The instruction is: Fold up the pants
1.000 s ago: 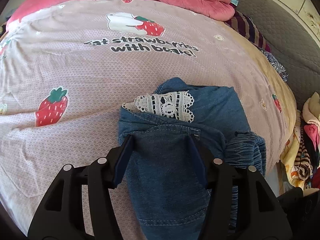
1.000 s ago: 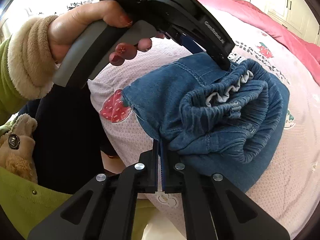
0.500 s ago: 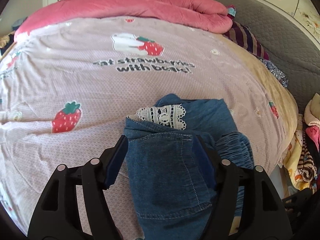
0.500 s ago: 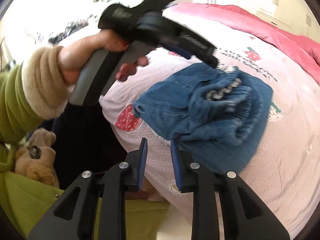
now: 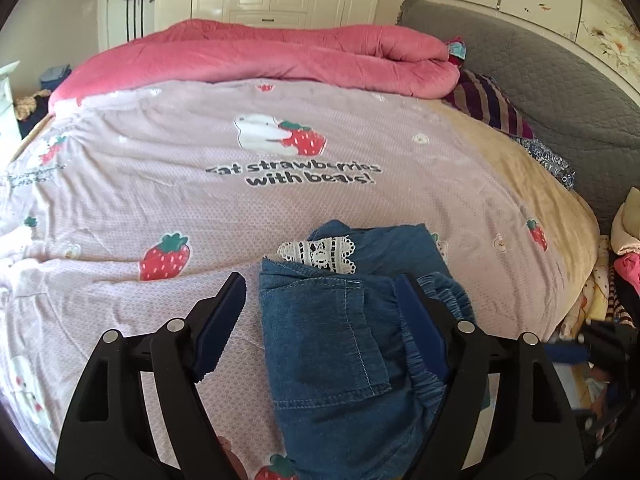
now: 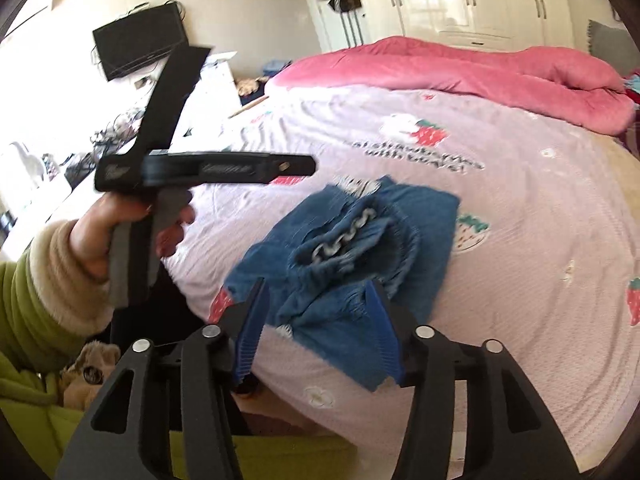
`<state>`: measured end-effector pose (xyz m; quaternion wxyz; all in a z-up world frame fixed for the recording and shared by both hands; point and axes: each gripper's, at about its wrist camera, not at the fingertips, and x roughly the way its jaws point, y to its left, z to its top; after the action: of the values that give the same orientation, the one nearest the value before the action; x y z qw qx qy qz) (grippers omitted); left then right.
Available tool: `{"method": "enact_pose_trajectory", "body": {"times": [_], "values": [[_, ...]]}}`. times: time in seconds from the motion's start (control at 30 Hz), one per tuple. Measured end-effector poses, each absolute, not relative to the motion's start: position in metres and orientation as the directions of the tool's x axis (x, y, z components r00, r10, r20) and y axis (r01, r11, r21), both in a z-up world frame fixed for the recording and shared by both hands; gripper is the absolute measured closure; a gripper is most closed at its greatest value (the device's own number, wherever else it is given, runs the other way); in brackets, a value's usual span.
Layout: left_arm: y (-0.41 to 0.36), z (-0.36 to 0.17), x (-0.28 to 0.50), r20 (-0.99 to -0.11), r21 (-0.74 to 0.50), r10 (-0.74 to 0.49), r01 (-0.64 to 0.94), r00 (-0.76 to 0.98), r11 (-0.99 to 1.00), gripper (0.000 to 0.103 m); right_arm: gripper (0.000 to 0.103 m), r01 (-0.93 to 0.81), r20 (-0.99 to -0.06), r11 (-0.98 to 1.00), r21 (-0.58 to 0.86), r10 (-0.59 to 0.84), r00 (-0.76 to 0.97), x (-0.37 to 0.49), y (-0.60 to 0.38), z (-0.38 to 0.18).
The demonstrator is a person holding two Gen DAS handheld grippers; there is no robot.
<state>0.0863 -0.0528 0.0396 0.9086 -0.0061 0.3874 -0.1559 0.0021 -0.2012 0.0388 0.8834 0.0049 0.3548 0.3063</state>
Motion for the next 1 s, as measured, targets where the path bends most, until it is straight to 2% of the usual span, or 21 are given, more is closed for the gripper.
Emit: {"method": "enact_pose_trajectory", "body": {"times": [0.2, 0.4, 0.67, 1.0], "values": [[-0.05, 0.043, 0.076, -0.69, -0.109, -0.269, 0.271, 0.672, 0.956, 0.025, 0.034, -0.5, -0.602, 0.839, 0.215, 0.517, 0.609, 0.007, -0.209, 0.042], [-0.038, 0.031, 0.068, -0.704, -0.102, -0.243, 0.245, 0.668, 0.964, 0.017, 0.019, -0.403, -0.621, 0.891, 0.208, 0.439, 0.65, 0.023, -0.219, 0.033], [-0.015, -0.009, 0.073, -0.76, -0.146, -0.23, 0.184, 0.608, 0.972, 0.015, 0.019, -0.301, -0.679, 0.932, 0.2, 0.353, 0.644, 0.045, -0.225, 0.006], [-0.024, -0.03, 0.075, -0.779, -0.21, -0.293, 0.211, 0.554, 0.955, 0.015, 0.019, -0.265, -0.728, 0.933, 0.242, 0.355, 0.586, 0.075, -0.221, -0.017]]}}
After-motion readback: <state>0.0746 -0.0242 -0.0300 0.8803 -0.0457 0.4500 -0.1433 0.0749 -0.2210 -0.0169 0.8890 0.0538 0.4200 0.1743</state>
